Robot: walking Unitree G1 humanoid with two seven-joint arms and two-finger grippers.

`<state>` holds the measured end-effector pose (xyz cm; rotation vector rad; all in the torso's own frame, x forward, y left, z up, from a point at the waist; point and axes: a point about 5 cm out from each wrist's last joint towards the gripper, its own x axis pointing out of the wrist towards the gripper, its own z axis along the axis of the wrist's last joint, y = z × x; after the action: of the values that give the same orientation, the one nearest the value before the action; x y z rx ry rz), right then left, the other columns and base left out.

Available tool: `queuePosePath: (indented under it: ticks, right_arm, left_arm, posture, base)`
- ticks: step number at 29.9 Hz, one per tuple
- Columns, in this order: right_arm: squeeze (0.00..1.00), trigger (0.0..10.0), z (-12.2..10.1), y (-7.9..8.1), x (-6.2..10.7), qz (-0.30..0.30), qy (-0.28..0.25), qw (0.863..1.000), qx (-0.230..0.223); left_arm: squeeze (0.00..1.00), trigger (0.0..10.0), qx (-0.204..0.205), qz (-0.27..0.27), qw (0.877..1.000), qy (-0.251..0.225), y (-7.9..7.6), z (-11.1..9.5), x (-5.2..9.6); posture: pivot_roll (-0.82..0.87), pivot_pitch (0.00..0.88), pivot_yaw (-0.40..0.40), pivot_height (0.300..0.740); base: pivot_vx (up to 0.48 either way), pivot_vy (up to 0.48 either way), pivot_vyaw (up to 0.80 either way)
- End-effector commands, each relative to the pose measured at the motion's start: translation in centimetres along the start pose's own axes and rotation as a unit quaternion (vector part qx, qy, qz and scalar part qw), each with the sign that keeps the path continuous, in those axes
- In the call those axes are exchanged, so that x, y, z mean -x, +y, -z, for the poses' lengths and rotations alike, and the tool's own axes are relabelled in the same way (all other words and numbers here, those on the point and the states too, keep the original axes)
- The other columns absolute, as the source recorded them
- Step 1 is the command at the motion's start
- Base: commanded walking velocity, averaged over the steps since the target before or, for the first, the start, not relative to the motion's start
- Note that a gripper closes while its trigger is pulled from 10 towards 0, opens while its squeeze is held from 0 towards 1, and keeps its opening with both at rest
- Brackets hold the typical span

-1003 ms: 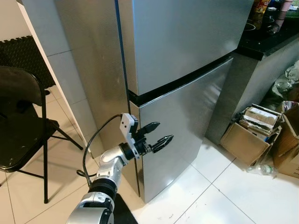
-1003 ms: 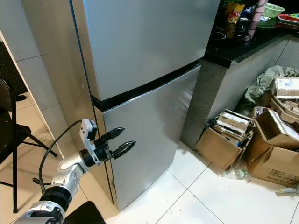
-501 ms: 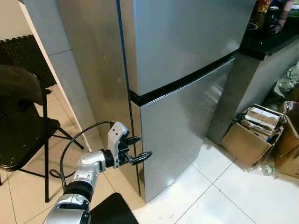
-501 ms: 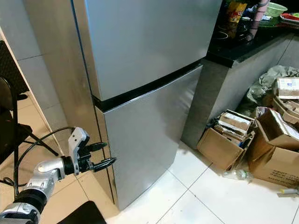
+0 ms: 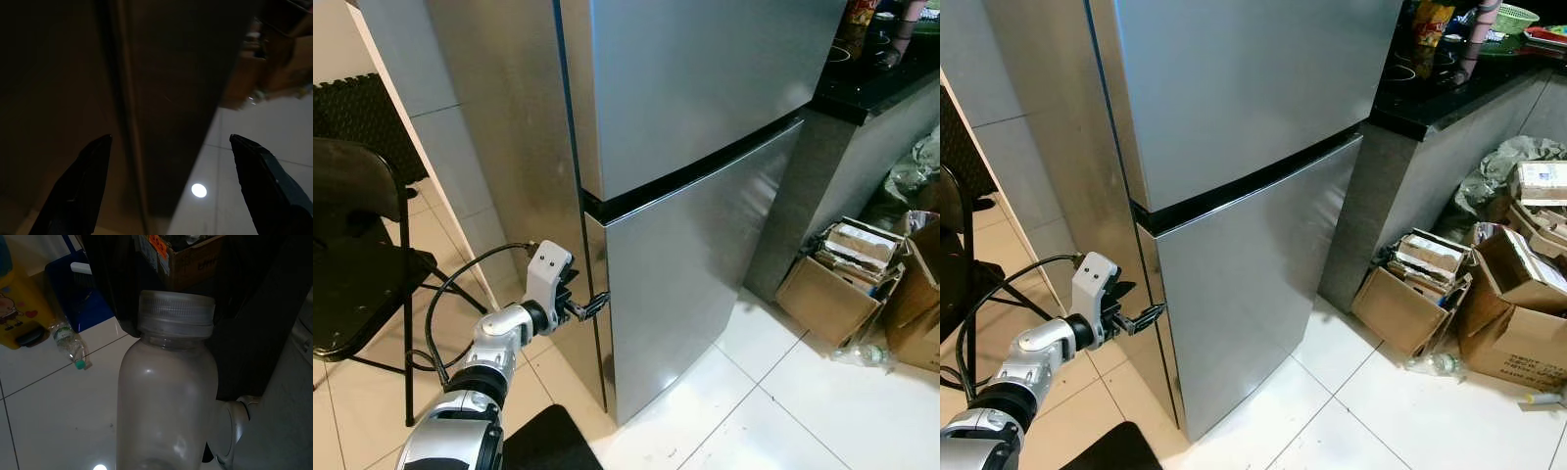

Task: Restocking fridge

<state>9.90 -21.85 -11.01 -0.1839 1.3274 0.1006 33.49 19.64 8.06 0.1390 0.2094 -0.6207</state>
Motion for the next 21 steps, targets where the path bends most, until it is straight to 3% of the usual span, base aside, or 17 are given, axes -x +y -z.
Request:
queuePosePath:
  ticks: [1, 10, 21]
  right_arm:
    - [0.0, 10.0, 0.0, -0.2, 0.0, 0.006, -0.004, 1.0, -0.006]
    - [0.0, 10.0, 0.0, -0.1, 0.0, 0.005, -0.004, 1.0, -0.006]
    - [0.0, 10.0, 0.4, -0.1, 0.0, 0.007, -0.002, 1.0, -0.008]
  left_arm:
    - [0.0, 10.0, -0.021, -0.019, 0.999, -0.022, 0.8, -1.1, 0.1]
    - [0.0, 10.0, -0.021, -0.005, 0.996, -0.088, 0.0, -3.0, -1.0]
    - [0.0, 10.0, -0.023, -0.003, 0.992, -0.122, -1.2, -3.9, -2.2]
  posture:
    - [-0.02, 0.0, -0.032, 0.74]
    - [-0.02, 0.0, -0.029, 0.74]
    - [-0.03, 0.0, -0.027, 0.74]
  base:
    - [0.0, 0.0, 0.0]
    - [0.0, 0.0, 0.0]
    - [0.0, 0.0, 0.0]
